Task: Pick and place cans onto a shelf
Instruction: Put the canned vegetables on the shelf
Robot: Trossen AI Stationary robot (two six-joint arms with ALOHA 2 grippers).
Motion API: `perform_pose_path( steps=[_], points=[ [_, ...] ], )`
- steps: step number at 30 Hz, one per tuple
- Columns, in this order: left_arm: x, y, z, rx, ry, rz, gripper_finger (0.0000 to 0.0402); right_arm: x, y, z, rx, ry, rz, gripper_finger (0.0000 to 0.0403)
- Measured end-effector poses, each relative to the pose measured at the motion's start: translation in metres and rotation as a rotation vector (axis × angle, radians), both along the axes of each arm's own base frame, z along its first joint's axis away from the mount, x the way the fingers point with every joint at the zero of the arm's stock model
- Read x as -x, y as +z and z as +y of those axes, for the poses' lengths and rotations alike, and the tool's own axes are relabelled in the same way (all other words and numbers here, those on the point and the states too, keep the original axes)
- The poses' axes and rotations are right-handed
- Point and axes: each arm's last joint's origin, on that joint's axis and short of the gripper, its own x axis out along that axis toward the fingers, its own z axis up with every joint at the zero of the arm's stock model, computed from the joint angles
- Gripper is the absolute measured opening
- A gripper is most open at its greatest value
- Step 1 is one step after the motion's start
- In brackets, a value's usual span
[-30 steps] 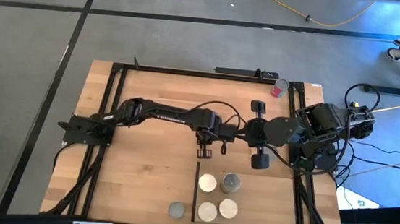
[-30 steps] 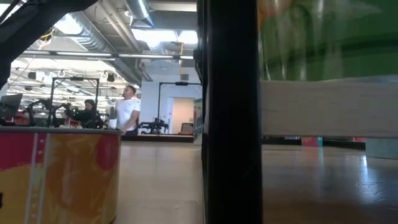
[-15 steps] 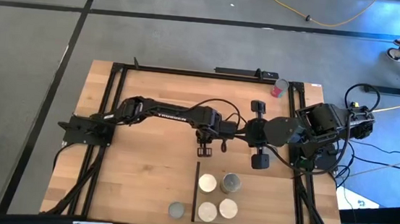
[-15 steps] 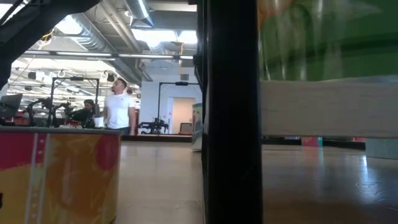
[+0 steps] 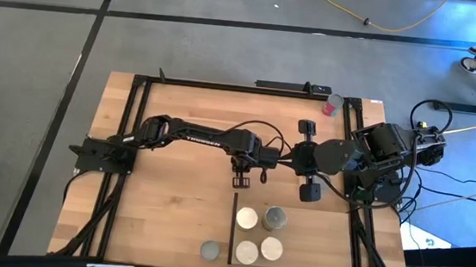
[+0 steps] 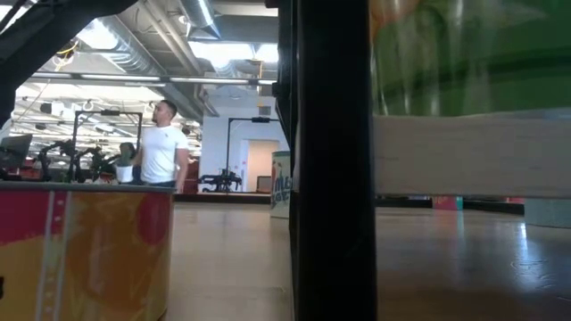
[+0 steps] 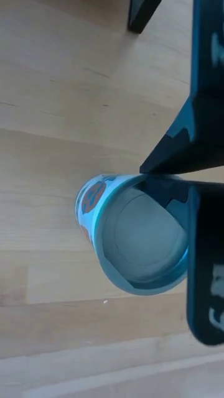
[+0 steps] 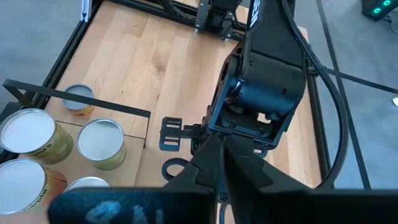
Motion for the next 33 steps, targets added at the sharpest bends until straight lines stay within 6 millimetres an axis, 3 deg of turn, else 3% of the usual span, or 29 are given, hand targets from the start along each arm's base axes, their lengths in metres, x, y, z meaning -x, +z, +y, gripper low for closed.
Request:
perform_pose_path(
  steps=[8, 15, 25, 33],
  points=[
    [0.0, -0.001, 0.0, 0.002, 0.006, 0.001, 0.0044, 0.0, 0.0, 0.0, 0.0, 0.0, 0.0, 0.0026],
    [-0.003, 0.009, 0.0, 0.009, 0.031, -0.019, 0.0046, 0.0, 0.0, 0.0, 0.0, 0.0, 0.0, 0.0026],
    [-0.006, 0.057, 0.0, 0.009, 0.032, -0.148, 0.0047, 0.0, 0.0, 0.0, 0.0, -0.001, -0.001, 0.0026],
    [0.022, 0.097, 0.001, -0.001, 0.101, -0.154, 0.0047, 0.0, 0.0, 0.0, 0.001, 0.0, -0.003, 0.0026]
  ],
)
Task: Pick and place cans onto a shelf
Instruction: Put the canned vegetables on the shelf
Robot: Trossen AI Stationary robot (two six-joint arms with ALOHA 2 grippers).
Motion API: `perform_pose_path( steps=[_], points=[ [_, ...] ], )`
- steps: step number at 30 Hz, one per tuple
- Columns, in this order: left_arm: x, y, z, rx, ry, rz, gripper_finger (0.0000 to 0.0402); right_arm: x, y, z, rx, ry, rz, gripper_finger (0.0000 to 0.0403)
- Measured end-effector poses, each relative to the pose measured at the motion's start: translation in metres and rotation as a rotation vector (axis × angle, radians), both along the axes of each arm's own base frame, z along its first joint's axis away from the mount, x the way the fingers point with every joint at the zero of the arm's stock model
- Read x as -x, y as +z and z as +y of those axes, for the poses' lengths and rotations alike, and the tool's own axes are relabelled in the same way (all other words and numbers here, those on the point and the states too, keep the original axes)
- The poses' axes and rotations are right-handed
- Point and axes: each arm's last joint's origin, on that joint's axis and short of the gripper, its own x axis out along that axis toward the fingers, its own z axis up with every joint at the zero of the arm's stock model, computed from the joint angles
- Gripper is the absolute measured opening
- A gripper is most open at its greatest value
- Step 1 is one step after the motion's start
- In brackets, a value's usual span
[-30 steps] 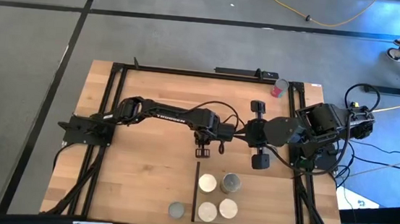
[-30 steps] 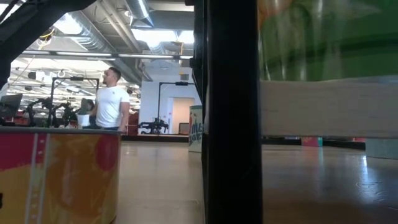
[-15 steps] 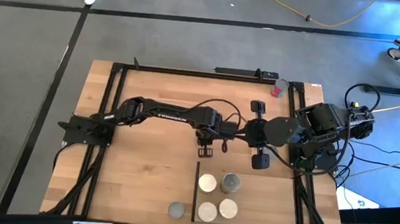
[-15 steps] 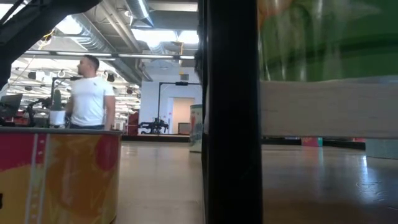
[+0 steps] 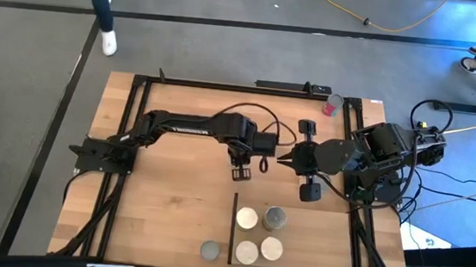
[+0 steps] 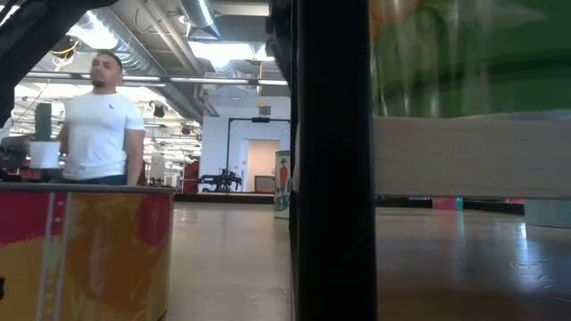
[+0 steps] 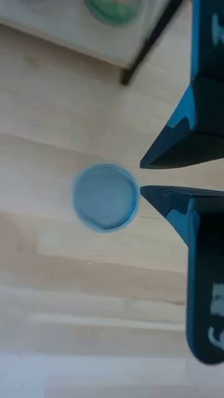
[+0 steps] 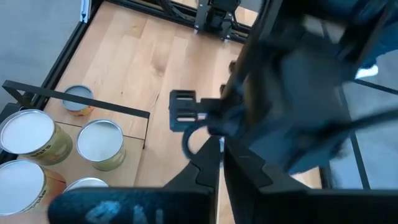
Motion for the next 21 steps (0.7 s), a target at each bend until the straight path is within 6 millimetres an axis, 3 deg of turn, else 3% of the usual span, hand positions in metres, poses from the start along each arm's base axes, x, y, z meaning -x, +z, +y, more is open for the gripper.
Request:
perform_pose_path(
  steps=[12, 21],
  points=[
    [0.065, 0.092, -0.02, -0.061, 0.115, -0.235, 0.0049, 0.002, -0.007, -0.006, 0.013, 0.075, 0.102, 0.0026],
    [0.123, 0.147, -0.046, -0.016, 0.137, -0.422, 0.005, -0.031, -0.037, -0.016, 0.041, 0.233, 0.308, 0.0026]
  ],
)
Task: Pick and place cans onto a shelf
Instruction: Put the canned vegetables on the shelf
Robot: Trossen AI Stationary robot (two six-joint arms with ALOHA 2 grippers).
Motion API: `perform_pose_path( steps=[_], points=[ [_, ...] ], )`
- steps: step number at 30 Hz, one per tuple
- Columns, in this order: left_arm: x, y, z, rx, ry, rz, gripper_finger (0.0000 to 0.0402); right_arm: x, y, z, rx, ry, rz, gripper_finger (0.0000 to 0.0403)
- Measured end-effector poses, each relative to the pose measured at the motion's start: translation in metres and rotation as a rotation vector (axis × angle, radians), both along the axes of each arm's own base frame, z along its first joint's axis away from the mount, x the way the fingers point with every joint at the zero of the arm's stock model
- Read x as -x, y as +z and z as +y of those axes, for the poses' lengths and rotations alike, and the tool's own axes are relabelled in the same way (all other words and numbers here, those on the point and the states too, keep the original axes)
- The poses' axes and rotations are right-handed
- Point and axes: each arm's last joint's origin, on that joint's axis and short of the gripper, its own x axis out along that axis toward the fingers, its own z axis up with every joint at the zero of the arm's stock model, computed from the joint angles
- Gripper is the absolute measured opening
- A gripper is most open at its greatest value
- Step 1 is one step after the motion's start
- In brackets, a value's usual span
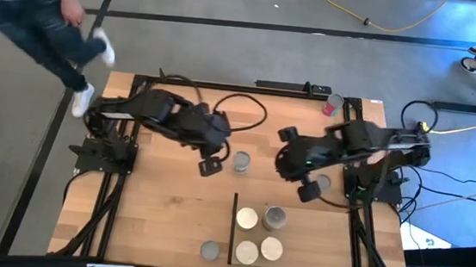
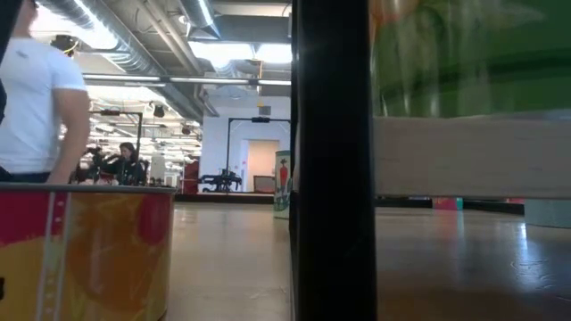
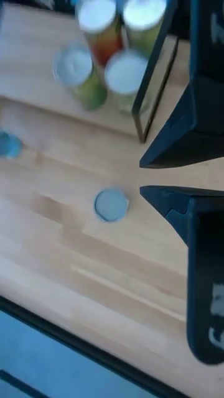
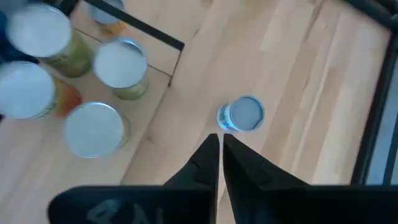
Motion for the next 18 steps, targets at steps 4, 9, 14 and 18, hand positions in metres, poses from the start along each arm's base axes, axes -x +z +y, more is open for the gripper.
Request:
perform_pose_path(
  steps=[4, 9, 14, 18],
  points=[
    [0.021, 0.015, -0.009, 0.028, -0.014, -0.057, 0.005, -0.024, -0.022, -0.001, 0.054, 0.041, 0.078, 0.0026],
    [0.038, 0.025, -0.019, 0.026, -0.004, -0.106, 0.005, -0.047, -0.046, -0.002, 0.106, 0.095, 0.157, 0.0026],
    [0.049, 0.03, -0.03, 0.041, -0.039, -0.121, 0.005, -0.067, -0.071, -0.002, 0.054, 0.141, 0.242, 0.0026],
    [0.05, 0.029, -0.037, 0.043, -0.065, -0.116, 0.005, -0.079, -0.088, -0.002, 0.043, 0.149, 0.286, 0.0026]
  ],
)
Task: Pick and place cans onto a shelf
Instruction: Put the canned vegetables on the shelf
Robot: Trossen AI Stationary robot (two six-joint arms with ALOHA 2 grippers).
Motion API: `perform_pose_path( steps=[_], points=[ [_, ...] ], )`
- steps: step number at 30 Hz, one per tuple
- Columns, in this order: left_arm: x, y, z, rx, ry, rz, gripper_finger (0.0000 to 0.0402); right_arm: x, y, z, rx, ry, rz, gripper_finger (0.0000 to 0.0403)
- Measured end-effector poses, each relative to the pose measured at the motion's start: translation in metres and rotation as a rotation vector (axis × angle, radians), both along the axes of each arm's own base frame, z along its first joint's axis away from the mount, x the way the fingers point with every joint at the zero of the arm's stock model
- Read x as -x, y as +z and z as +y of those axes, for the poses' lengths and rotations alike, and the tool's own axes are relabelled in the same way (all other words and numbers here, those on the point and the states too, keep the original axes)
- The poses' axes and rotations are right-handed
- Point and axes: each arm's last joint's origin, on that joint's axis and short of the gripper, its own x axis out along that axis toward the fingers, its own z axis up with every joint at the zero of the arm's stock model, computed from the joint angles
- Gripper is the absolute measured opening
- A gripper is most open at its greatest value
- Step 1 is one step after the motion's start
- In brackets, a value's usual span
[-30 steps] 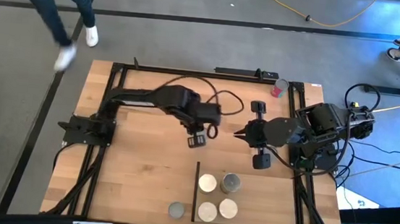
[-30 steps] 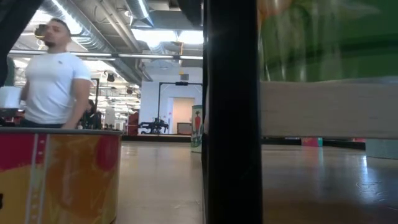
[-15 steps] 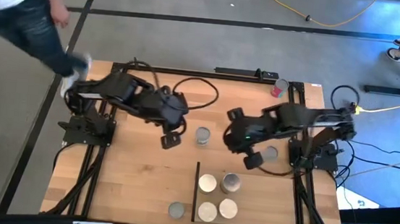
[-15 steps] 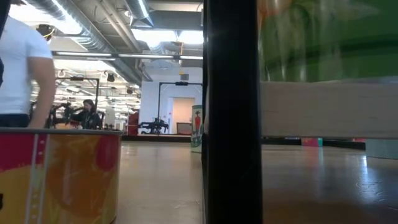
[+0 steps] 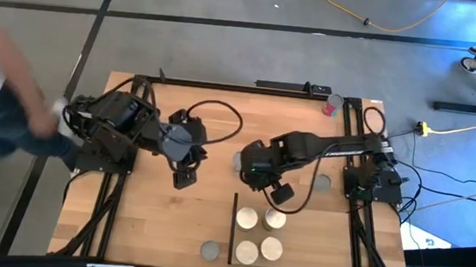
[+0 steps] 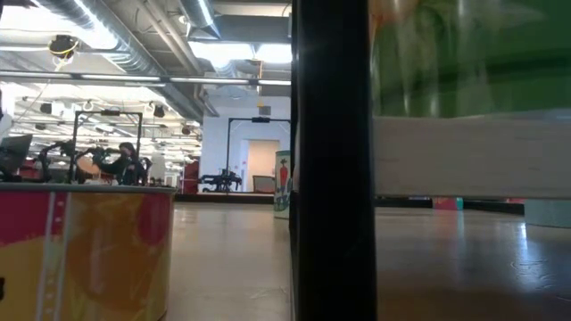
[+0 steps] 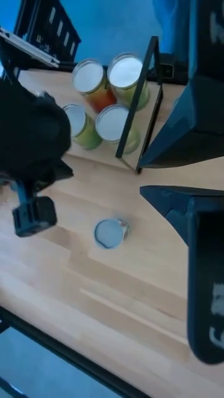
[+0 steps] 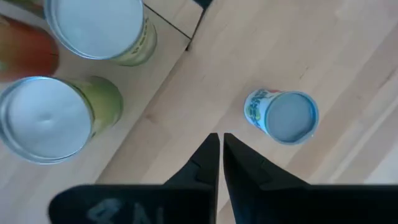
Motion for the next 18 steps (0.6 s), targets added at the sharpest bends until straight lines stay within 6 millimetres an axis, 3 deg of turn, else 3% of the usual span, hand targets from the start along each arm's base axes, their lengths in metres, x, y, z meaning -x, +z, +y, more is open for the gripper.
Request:
perform_pose_path(
  steps=[12, 18],
  points=[
    [0.003, -0.001, -0.003, 0.005, -0.003, 0.015, 0.005, -0.018, -0.023, -0.004, -0.008, -0.006, 0.043, 0.0006],
    [0.003, -0.001, -0.003, 0.005, -0.003, 0.015, 0.005, -0.026, -0.029, -0.01, -0.01, -0.02, 0.026, 0.0046]
  ],
)
